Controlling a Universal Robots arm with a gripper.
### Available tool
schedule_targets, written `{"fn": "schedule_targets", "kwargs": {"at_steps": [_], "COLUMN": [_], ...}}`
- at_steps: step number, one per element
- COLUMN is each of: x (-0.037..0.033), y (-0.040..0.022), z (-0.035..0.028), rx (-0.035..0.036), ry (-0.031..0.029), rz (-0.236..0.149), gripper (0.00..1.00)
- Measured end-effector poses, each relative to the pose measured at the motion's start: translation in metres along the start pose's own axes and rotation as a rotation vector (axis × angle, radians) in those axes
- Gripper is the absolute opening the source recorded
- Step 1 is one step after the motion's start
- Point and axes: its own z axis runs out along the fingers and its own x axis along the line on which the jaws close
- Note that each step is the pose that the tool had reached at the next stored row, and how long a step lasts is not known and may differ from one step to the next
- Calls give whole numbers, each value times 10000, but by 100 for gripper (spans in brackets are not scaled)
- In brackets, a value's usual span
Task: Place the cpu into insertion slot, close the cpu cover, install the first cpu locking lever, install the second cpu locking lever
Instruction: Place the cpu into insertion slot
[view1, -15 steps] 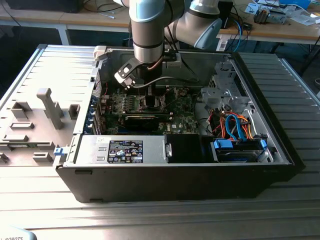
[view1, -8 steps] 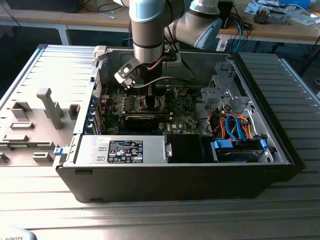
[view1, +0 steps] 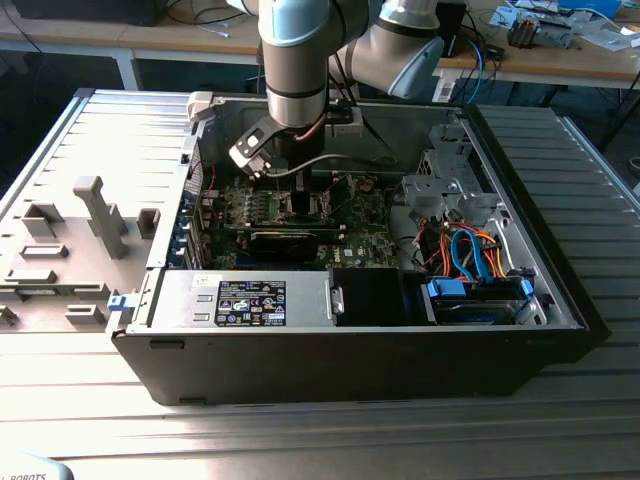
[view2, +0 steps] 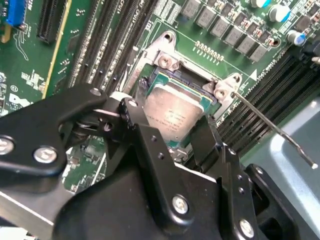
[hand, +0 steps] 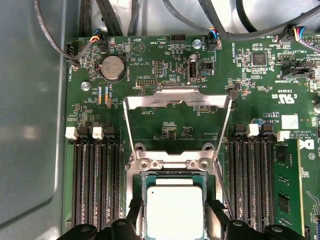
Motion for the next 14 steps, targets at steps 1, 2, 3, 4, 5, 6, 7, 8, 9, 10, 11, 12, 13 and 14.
{"fn": "schedule_targets", "kwargs": {"at_steps": [1, 2, 3, 4, 5, 6, 7, 8, 9, 10, 11, 12, 13, 14], "x": [0, 0, 1, 1, 1, 1, 1, 1, 2, 1, 1, 1, 1, 1], "y": [1, 3, 5, 6, 7, 8, 8, 9, 9, 9, 9, 9, 9, 9], "z": [-14, -44, -74, -87, -99, -113, -121, -128, -129, -131, -132, -132, -132, -133], "rx": [-1, -1, 0, 0, -1, -1, -1, -2, -3, -2, -1, -1, -1, 0], "ry": [-1, -1, -2, -2, -2, -1, -1, -1, 2, 0, -1, -1, -1, -2], "rz": [0, 0, 0, 0, 0, 0, 0, -1, 0, -1, -1, -1, 0, -1], "gripper": [62, 62, 62, 62, 62, 62, 62, 62, 60, 54, 47, 42, 35, 29]}}
